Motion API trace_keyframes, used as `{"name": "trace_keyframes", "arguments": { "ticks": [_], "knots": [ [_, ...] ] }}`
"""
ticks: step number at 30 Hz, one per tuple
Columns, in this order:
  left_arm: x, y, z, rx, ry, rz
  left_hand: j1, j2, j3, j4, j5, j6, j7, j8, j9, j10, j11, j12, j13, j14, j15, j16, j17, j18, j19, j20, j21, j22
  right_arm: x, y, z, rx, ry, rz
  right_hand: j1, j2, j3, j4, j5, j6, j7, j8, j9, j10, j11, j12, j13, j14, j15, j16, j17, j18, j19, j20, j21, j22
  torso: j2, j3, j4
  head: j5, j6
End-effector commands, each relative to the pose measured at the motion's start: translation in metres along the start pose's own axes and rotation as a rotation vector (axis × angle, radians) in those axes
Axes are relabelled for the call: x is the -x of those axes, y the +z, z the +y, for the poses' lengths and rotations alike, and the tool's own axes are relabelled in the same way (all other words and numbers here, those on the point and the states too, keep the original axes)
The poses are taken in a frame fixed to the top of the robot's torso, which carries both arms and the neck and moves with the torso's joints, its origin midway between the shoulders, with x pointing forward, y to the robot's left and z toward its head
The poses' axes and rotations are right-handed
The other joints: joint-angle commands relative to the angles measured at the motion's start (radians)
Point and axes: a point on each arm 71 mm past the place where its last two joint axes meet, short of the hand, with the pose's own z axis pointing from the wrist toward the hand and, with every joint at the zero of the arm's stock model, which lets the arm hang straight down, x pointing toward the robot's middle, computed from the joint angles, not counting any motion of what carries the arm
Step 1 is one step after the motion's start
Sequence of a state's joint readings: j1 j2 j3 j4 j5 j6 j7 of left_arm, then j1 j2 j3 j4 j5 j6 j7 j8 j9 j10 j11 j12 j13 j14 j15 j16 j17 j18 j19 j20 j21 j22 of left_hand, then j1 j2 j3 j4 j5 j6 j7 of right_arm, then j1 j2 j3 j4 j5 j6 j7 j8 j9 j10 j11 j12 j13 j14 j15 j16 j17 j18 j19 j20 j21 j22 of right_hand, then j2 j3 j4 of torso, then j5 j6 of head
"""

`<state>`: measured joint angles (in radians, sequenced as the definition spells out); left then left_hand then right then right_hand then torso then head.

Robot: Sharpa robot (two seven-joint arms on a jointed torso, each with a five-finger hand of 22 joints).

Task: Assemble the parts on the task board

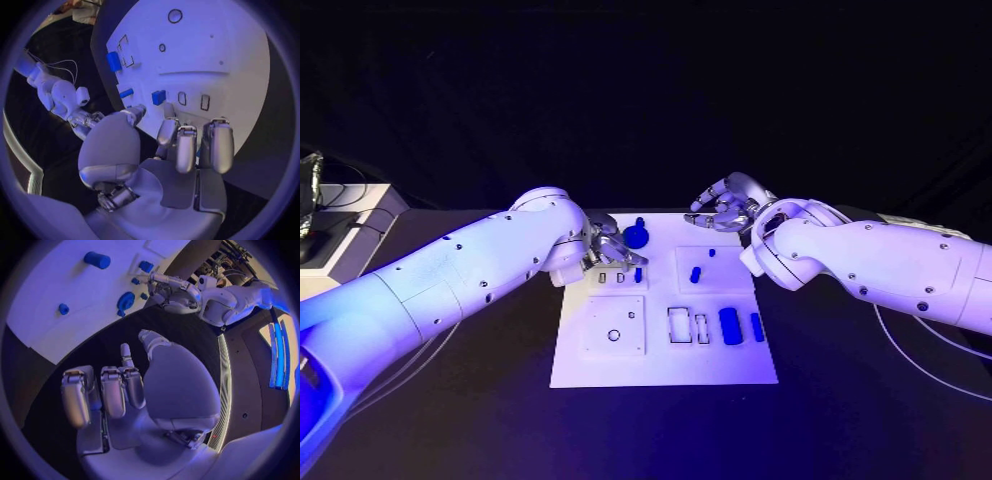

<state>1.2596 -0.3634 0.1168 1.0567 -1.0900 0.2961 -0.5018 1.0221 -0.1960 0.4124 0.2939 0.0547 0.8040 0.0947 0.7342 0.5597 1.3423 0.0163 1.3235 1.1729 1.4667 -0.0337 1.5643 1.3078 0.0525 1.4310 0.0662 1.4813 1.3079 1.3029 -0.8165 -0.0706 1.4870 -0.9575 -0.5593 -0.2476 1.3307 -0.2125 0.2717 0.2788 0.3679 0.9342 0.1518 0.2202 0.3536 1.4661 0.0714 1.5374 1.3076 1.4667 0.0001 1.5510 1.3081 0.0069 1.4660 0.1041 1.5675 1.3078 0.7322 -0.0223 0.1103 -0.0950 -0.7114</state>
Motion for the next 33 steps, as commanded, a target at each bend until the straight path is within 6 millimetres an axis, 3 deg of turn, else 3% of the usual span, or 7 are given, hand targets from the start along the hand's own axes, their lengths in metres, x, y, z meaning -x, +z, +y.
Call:
{"name": "trace_keyframes", "arguments": {
  "ticks": [1,33],
  "knots": [
    [-0.001,0.001,-0.002,0.002,0.015,0.019,-0.005,0.005,-0.022,0.0,-0.004,0.003,-0.007,0.004,0.004,0.002,-0.001,-0.003,0.001,0.104,-0.01,0.006,0.263,-0.005,0.007,-0.003,0.006,0.061,0.0,0.0,0.001,0.009,-0.01,0.004,0.003,-0.01,-0.003,0.003,0.005,-0.006,-0.001,0.005,0.001,0.072,-0.003,-0.002,0.233,0.086,-0.005,-0.006,0.185,-0.007,0.105,-0.005,0.003,0.263,0.001,0.0,-0.0007,-0.001,-0.004],
    [-0.013,0.01,-0.002,0.006,0.024,0.065,0.04,0.029,-0.038,-0.003,-0.004,-0.002,-0.007,0.0,0.016,-0.003,-0.002,-0.01,-0.006,0.104,-0.011,0.006,0.263,-0.006,0.007,-0.004,0.007,0.063,-0.002,0.003,0.004,0.02,-0.008,-0.006,0.002,-0.01,-0.005,0.004,0.003,-0.008,-0.001,0.007,0.002,0.068,-0.003,-0.007,0.229,0.084,-0.005,-0.009,0.179,-0.007,0.105,-0.005,0.003,0.263,0.001,-0.001,0.0004,-0.006,-0.011]
  ]
}}
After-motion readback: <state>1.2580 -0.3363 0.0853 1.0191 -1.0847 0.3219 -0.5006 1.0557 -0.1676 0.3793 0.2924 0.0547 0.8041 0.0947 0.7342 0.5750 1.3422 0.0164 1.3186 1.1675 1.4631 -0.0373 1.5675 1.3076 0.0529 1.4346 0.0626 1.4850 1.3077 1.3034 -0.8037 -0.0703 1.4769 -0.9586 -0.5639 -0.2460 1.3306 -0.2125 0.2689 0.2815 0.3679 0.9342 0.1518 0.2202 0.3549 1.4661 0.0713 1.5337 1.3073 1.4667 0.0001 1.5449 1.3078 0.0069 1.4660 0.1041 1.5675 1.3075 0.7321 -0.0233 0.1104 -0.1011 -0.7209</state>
